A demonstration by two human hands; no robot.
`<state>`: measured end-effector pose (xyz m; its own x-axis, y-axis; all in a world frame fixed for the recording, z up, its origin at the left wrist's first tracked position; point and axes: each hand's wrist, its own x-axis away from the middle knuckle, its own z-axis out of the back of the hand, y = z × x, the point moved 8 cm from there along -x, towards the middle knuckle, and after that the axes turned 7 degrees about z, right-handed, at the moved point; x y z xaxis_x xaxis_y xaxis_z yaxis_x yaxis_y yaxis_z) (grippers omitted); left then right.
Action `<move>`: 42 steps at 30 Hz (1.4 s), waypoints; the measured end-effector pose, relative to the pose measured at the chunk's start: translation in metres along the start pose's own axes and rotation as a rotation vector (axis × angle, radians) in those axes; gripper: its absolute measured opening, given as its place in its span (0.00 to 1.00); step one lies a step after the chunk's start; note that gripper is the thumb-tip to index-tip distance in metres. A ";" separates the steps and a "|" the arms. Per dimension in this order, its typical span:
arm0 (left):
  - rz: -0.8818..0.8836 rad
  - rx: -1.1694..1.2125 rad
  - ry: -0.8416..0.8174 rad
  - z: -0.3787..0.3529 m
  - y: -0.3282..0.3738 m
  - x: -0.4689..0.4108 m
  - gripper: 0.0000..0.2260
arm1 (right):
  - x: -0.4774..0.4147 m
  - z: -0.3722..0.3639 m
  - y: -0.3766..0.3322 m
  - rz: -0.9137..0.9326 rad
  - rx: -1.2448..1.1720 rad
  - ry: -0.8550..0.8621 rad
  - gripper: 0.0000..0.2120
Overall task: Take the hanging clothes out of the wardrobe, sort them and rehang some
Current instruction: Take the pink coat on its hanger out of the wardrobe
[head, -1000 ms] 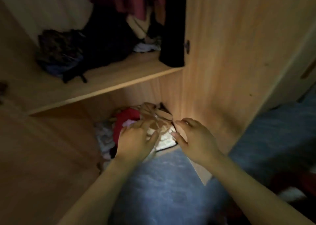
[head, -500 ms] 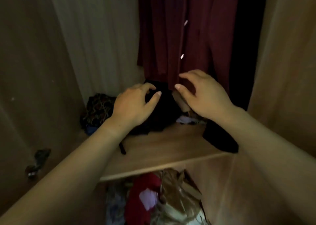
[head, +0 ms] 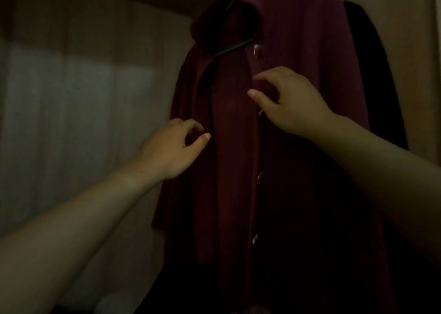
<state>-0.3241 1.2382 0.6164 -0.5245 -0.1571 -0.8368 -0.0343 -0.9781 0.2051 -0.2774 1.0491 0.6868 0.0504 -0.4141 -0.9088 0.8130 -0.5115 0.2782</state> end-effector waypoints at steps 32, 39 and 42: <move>-0.161 0.075 0.345 0.066 -0.008 -0.199 0.16 | -0.224 0.072 0.127 -0.228 0.302 0.198 0.08; -0.189 0.272 0.477 0.114 0.002 -0.192 0.10 | -0.190 0.078 0.114 -0.146 0.372 0.184 0.10; -0.180 0.360 0.507 0.119 0.000 -0.187 0.08 | -0.148 0.067 0.109 -0.098 0.259 0.142 0.11</move>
<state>-0.3277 1.2843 0.8332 -0.0203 -0.1263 -0.9918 -0.4136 -0.9021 0.1233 -0.2353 1.0041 0.8725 0.0745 -0.2527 -0.9647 0.6442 -0.7262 0.2400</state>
